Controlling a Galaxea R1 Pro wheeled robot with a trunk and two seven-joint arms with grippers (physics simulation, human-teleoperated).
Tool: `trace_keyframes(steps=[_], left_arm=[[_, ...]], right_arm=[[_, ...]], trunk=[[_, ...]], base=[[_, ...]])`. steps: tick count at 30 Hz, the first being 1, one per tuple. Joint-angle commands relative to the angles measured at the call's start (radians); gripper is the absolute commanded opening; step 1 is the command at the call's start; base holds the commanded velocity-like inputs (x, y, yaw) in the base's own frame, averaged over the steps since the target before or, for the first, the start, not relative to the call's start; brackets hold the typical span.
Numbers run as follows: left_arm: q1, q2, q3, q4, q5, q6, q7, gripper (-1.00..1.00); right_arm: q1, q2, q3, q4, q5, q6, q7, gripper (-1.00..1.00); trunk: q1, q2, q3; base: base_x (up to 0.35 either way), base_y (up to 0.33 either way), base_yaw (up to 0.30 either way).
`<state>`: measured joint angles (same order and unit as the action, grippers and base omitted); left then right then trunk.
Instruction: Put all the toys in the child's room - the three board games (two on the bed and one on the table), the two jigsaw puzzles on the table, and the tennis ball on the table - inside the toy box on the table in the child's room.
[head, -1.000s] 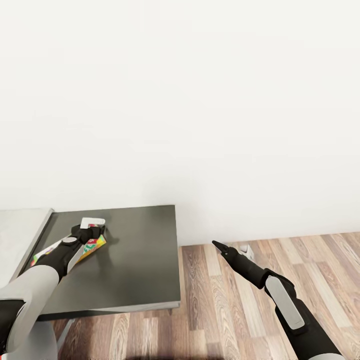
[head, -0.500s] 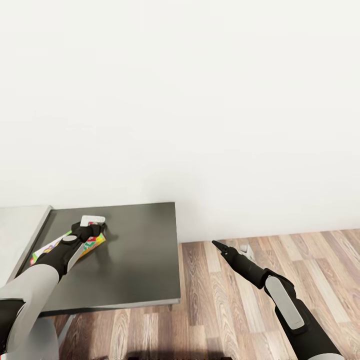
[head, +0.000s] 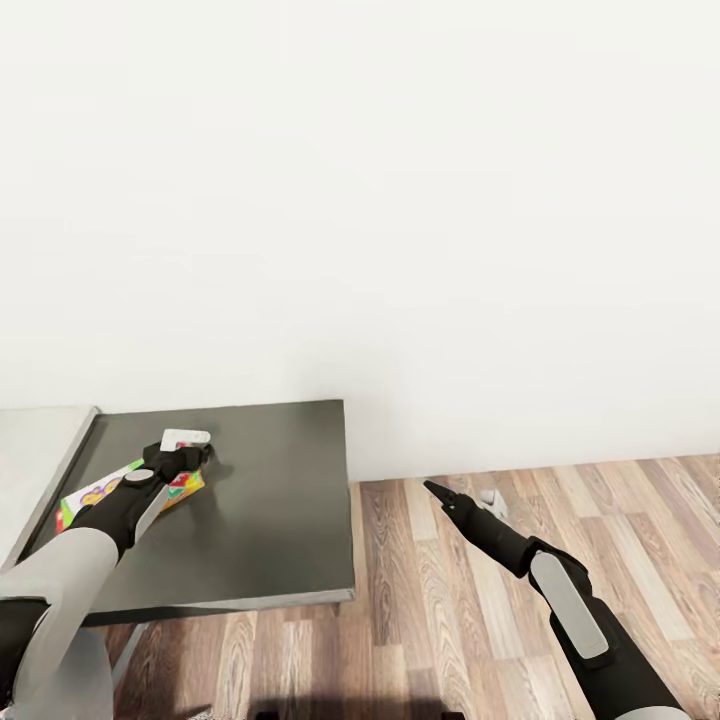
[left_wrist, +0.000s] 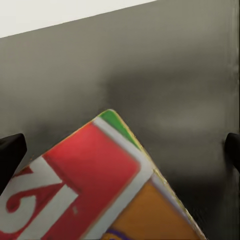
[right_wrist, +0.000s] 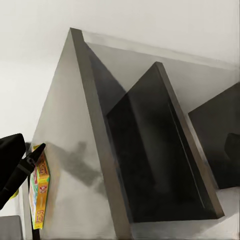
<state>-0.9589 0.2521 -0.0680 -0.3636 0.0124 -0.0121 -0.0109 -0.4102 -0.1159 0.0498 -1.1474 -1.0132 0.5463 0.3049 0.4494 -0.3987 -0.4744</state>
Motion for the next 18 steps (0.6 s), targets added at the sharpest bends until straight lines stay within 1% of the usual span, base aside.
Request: trace_keyframes(steps=[1, 6, 13, 18], left_arm=[[0.000, 0.001, -0.013, 0.032, 0.006, -0.001, -0.003, 1.00], [0.000, 0.001, -0.013, 0.032, 0.006, -0.001, -0.004, 1.00], [0.000, 0.001, -0.013, 0.031, 0.006, 0.000, -0.004, 1.00], [0.000, 0.001, -0.013, 0.031, 0.006, 0.000, -0.004, 1.00]], right_arm=[[-0.001, -0.001, 0.001, 0.000, -0.004, 0.003, 0.000, 1.00], [-0.001, -0.001, 0.001, 0.000, -0.004, 0.003, 0.000, 1.00], [-0.001, -0.001, 0.001, 0.000, -0.004, 0.003, 0.000, 1.00], [0.000, -0.001, 0.001, 0.000, -0.004, 0.002, 0.000, 1.00]], trunk=[[0.001, -0.001, -0.002], [0.001, -0.001, -0.002], [0.001, -0.001, -0.002], [0.001, -0.001, -0.002]], base=[[-0.039, -0.092, 0.000], [-0.053, -0.099, 0.000], [-0.038, -0.174, 0.000], [-0.002, -0.229, 0.000]])
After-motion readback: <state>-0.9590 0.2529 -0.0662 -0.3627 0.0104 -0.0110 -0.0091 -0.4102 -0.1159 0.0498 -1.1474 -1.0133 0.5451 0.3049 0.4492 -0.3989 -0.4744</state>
